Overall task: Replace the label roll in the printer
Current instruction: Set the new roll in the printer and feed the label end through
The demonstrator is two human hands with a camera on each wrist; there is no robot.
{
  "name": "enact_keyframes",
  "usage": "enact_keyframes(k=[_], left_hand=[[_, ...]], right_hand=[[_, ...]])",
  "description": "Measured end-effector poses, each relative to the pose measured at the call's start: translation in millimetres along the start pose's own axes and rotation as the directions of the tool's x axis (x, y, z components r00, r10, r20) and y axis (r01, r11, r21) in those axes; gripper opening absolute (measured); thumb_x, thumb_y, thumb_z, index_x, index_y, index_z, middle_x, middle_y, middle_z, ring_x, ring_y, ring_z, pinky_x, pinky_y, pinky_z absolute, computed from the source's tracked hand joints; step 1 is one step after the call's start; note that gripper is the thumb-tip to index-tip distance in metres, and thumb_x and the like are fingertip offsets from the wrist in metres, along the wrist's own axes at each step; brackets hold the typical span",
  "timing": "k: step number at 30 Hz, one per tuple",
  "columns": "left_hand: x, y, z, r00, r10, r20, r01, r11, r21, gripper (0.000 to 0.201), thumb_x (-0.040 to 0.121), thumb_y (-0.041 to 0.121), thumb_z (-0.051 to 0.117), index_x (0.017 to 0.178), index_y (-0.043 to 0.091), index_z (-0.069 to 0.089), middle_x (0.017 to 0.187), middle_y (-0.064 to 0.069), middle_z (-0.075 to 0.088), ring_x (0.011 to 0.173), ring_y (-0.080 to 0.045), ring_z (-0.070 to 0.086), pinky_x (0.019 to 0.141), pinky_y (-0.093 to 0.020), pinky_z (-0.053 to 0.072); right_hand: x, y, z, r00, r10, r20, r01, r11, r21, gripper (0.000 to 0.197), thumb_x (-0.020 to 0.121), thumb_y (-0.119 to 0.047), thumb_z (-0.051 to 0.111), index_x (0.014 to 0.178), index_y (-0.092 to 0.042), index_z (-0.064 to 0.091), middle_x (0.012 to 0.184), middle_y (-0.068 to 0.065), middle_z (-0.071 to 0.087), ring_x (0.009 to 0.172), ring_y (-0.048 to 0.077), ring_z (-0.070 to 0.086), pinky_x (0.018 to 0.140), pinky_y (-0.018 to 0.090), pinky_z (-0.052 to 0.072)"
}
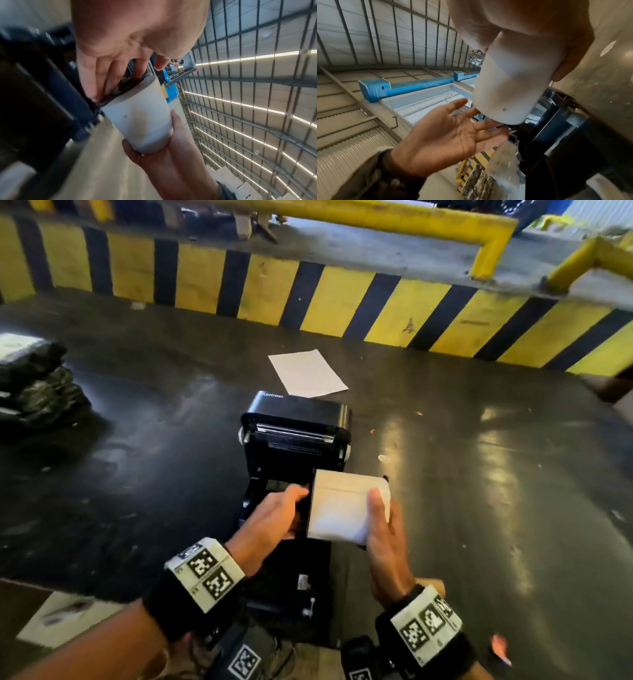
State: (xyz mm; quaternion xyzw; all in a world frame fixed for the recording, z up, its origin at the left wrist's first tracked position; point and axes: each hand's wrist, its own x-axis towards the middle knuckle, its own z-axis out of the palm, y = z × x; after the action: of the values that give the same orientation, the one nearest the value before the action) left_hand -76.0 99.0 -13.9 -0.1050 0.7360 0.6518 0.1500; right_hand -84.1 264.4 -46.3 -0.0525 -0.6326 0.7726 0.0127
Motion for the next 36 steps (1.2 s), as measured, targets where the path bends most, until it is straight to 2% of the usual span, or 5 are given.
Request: enact_keyframes(k=[10,15,19,24,36], left_hand=[[9.0,-22.9,-68.1,0.987,-0.063,-0.147,0.041,0.989,-0.143,0.032,0.091,0.032,0.056,0.105,0.005,0.068,0.095,-0.014,0.073,0.076,-0.018,0.071,0.064,-0.03,0.061],[17.0,-44.9,-76.7,0.987,-0.026,-0.161,0.008,0.994,-0.11,0.025,0.092,0.025,0.056,0.107,0.009,0.068,0.09,-0.008,0.074,0.076,-0.017,0.073,0.068,-0.032,0.061],[23.0,-53.6,-75.4,0.988,-0.021,-0.153,0.017,1.0,-0.023,0.014,0.09,0.026,0.06,0.093,0.02,0.072,0.092,-0.008,0.076,0.085,-0.022,0.073,0.083,-0.044,0.058],[30.5,-70.8,-74.3,0.991,-0.008,-0.136,0.024,0.993,0.115,0.01,0.083,0.043,0.062,0.078,0.04,0.071,0.092,-0.003,0.076,0.088,-0.023,0.071,0.085,-0.047,0.056],[24.8,-76.5,-70.9,0.977,0.102,-0.187,-0.038,0.947,0.319,0.044,0.083,0.026,0.069,0.12,0.004,0.062,0.097,-0.012,0.073,0.089,-0.022,0.069,0.088,-0.042,0.055]], right_hand=[[-3.0,25.1,74.2,0.989,-0.076,0.127,0.104,0.967,-0.231,0.027,0.097,-0.026,0.045,0.117,-0.045,0.043,0.112,-0.022,0.057,0.094,-0.018,0.056,0.075,0.004,0.046],[-0.3,55.2,69.3,0.993,0.073,0.095,-0.005,0.82,-0.573,0.057,0.084,-0.066,0.041,0.138,-0.052,0.025,0.152,0.002,0.032,0.143,0.016,0.02,0.116,0.048,0.021],[-0.9,56.6,55.3,0.985,0.153,0.083,-0.06,0.744,-0.665,0.066,0.08,-0.073,0.036,0.14,-0.053,0.015,0.159,0.004,-0.005,0.144,0.021,-0.013,0.116,0.056,-0.001],[0.2,62.9,43.2,0.969,0.228,0.091,-0.1,0.706,-0.701,0.077,0.072,-0.08,0.032,0.141,-0.051,0.015,0.159,0.005,-0.007,0.144,0.025,-0.012,0.115,0.061,0.001],[-11.3,74.6,37.7,0.961,0.259,0.1,-0.104,0.671,-0.734,0.066,0.087,-0.059,0.044,0.144,-0.045,0.013,0.159,0.005,0.003,0.146,0.025,0.001,0.115,0.058,0.008]])
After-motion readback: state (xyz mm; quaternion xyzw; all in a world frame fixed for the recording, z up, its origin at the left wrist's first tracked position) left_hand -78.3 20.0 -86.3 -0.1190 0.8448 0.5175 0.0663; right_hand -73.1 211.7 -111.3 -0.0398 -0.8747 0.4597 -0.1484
